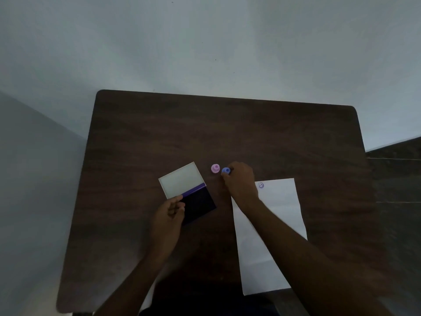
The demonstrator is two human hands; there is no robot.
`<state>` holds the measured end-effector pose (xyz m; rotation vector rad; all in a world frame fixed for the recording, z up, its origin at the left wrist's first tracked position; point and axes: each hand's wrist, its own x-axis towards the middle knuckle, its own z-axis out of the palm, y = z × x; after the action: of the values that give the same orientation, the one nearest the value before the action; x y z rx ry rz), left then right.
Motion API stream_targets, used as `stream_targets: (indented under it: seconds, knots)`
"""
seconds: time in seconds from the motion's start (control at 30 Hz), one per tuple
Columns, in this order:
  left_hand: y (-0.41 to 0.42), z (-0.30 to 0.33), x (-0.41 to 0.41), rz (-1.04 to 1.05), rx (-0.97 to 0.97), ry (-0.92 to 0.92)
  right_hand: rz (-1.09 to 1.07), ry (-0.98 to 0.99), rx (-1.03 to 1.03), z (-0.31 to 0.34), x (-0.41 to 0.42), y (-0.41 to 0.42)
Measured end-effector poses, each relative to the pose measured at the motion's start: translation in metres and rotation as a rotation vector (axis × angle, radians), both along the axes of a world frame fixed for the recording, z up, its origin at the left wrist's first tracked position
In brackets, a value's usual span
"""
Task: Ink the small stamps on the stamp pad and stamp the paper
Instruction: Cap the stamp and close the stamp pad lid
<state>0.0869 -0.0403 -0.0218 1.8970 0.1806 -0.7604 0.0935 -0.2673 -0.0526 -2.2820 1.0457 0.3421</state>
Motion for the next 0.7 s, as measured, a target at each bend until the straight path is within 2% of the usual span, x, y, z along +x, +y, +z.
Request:
stream_targets:
  seconds: [0.13,0.3,0.4,0.53,0.7]
  knots:
    - [0.009,-0.003,0.002,0.060,-0.018,0.034,0.031,0.036,0.023,0.007,0.001,-0.001]
    - [0.018,-0.004,0.007,0.131,0.019,-0.017,-0.010,-0.113,-0.063,0.025,-0.012,0.009]
    - [0.020,-0.005,0.017,0.170,0.067,-0.064,0.008,-0.210,-0.016,0.031,-0.013,0.026]
    - [0.020,-0.004,0.035,0.218,0.097,-0.095,0.203,-0.109,0.134,0.030,0.003,0.051]
    - [0.012,-0.006,0.054,0.265,0.054,0.025,0.311,-0.024,0.197,0.026,0.027,0.060]
